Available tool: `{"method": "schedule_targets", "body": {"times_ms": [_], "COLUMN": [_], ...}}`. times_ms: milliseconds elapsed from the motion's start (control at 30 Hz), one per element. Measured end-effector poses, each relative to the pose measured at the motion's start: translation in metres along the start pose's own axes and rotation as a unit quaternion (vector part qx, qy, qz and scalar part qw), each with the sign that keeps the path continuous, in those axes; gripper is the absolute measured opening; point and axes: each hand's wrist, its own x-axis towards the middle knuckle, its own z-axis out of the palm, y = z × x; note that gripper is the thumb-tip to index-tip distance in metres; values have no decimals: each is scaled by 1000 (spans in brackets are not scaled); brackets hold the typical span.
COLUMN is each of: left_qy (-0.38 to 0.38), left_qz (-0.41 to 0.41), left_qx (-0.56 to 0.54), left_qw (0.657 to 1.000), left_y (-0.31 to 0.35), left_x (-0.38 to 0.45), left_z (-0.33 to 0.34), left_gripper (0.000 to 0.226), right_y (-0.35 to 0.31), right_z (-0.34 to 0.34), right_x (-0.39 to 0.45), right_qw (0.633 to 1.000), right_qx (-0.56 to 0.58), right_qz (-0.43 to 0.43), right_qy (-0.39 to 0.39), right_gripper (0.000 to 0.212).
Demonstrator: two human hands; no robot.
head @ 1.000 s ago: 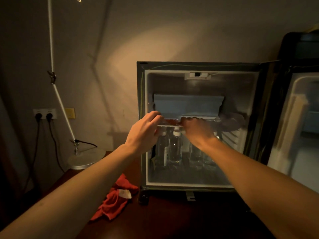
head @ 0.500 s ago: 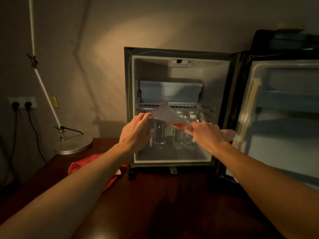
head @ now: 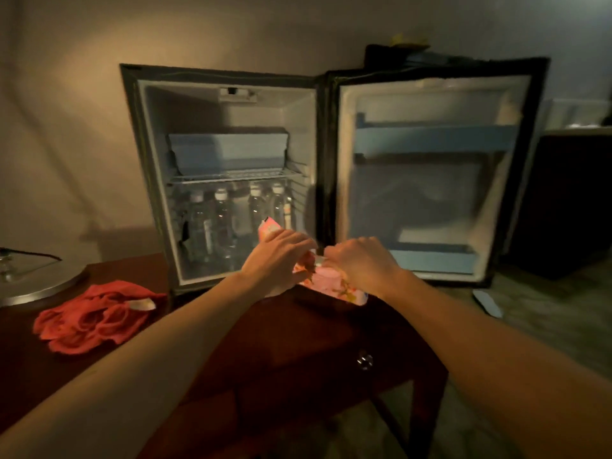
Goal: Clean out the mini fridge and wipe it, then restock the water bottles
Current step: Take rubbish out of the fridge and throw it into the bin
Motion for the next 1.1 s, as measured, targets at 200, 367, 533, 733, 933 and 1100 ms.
{"method": "schedule_targets", "body": {"times_ms": [200, 367, 533, 733, 933, 1100], "left_qy": [-21, -44, -77, -117, -158, -196], "left_qz": [34, 84, 157, 211, 251, 263], "left_qx": [-87, -131, -170, -200, -233, -260], "left_qw": [995, 987, 970, 950, 926, 908], "left_y": [92, 174, 244, 326, 403, 459], "left_x": [43, 79, 111, 150, 177, 189], "left_z": [9, 21, 57, 105, 170, 226], "left_gripper": [15, 15, 15, 11, 10, 16], "right_y": [54, 96, 137, 171, 194, 209], "right_z": [-6, -14, 4, 26, 52, 85], "right_x": [-99, -188, -269, -369, -469, -534], "right_qw": [994, 975, 947, 900, 836, 772], "right_qx": [24, 63, 72, 84, 72, 56], "right_qz": [103, 201, 291, 398, 511, 597], "right_qy": [-21, -67, -119, -157, -185, -211], "right_gripper": [20, 29, 22, 18, 14, 15]}}
